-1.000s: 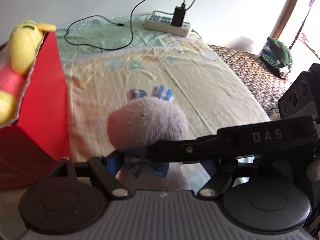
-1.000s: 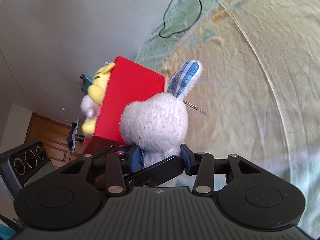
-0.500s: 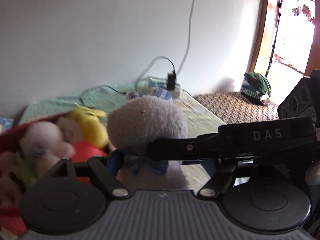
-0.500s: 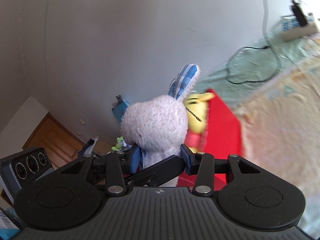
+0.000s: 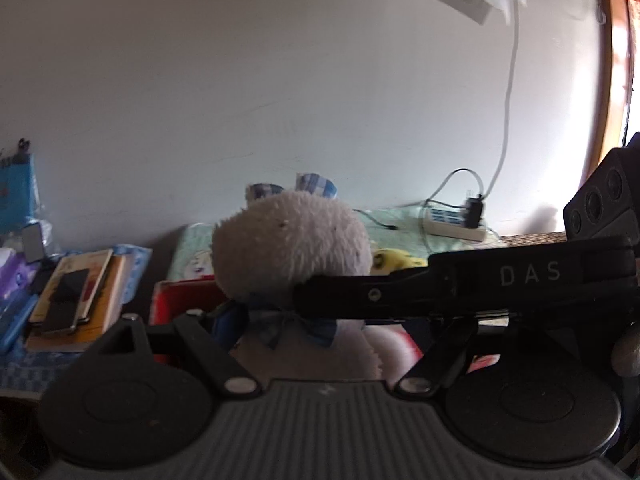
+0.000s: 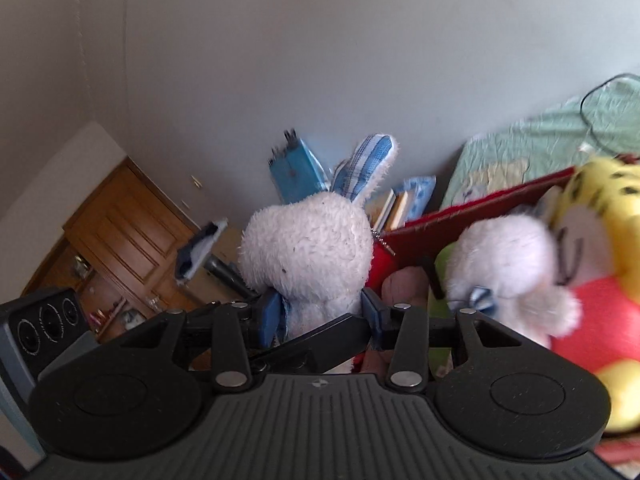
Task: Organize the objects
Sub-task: 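Lower the pink plush into the box and open the right gripper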
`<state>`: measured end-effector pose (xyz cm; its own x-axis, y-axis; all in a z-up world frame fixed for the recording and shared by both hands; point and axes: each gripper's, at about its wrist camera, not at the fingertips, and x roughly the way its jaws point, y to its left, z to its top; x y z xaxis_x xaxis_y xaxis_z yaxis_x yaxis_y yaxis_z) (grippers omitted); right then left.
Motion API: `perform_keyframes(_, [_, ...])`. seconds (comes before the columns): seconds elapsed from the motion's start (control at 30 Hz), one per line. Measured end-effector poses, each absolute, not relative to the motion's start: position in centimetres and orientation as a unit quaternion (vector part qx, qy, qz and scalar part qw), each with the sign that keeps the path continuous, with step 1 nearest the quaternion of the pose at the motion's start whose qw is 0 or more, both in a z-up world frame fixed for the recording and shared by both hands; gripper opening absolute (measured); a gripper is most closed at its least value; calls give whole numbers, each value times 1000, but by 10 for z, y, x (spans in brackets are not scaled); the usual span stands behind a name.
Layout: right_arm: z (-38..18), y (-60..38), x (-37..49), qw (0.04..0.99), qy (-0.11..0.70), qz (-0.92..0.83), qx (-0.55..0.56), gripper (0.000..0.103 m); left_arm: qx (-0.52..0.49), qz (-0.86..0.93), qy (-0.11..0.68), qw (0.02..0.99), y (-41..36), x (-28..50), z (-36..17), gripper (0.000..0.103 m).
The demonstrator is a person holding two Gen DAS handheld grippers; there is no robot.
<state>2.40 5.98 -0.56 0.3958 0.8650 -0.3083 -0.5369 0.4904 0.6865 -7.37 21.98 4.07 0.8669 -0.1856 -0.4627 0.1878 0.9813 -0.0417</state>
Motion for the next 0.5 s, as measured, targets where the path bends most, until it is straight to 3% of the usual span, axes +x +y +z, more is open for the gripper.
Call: perform_keyframes(0.5, [-32,89,35,807,408,391,172,44,-28,-74,319,944,262,-35,-16,85])
